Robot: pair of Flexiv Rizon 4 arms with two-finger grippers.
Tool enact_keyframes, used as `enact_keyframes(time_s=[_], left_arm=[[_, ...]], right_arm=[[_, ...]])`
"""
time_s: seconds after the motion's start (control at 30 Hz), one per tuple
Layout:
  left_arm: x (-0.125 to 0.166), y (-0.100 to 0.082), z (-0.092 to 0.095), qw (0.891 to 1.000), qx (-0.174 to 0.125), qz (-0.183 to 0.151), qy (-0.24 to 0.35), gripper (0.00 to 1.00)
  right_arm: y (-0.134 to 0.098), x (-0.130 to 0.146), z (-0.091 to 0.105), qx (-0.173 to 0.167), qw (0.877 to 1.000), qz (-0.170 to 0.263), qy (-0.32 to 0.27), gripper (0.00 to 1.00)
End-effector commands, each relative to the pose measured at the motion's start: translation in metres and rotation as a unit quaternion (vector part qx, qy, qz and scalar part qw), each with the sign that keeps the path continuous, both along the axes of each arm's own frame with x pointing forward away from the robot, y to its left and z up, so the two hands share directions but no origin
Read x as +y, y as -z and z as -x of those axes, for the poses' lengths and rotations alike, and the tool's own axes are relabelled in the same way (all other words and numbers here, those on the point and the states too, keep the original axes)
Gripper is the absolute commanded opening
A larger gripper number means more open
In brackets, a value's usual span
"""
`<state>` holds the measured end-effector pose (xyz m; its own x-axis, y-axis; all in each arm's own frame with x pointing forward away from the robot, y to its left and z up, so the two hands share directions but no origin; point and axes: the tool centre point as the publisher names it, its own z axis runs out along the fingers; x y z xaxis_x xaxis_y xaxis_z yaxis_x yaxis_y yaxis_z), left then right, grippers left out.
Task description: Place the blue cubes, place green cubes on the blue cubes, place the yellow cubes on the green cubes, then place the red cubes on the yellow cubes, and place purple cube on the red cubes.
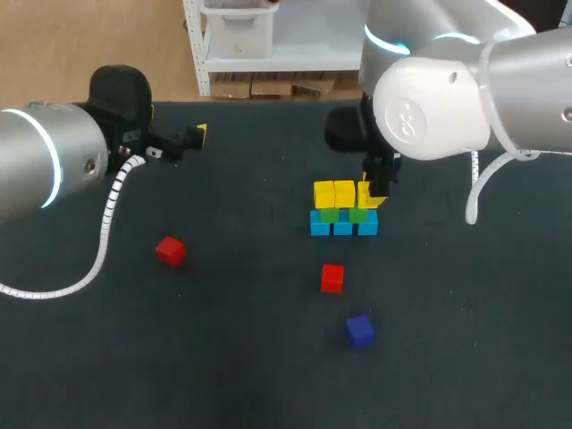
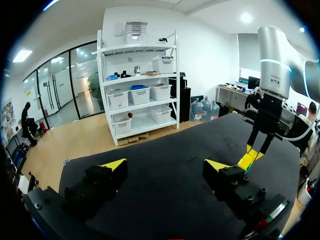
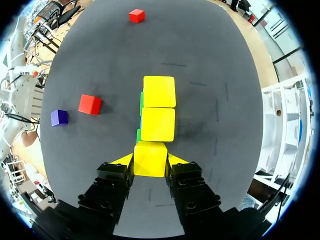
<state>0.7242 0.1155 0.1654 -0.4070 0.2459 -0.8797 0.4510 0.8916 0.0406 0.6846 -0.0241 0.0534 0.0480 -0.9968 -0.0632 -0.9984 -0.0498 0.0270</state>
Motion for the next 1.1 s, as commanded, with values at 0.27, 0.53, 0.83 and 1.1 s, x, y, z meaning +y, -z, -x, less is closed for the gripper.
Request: enact_keyframes(time_s=[0.27,0.53,0.83,1.1], left_arm=[[-0.0015,0.0016,0.0015,1.000,-0.005,0.001,-0.005,1.00],[-0.0015,0.0016,0.0015,1.000,-0.005,0.001,-0.005,1.00],[-0.0015,0.0016,0.0015,1.000,-0.005,0.001,-0.005,1.00],[-0.0015,0.0016,0.0015,1.000,-0.005,0.001,-0.005,1.00]], right_arm=[[0.0011,0.0029,-0.0018,0.003,1.000,0.000,-0.004,0.04],[0.0015,0.0044,-0.0011,0.002,1.000,0.000,-0.007,0.07],[0.0024,0.0056,-0.0001,0.001,1.000,0.000,-0.011,0.19],[0.0033,0.0062,0.0014,-0.008,1.000,0.004,-0.016,1.00]])
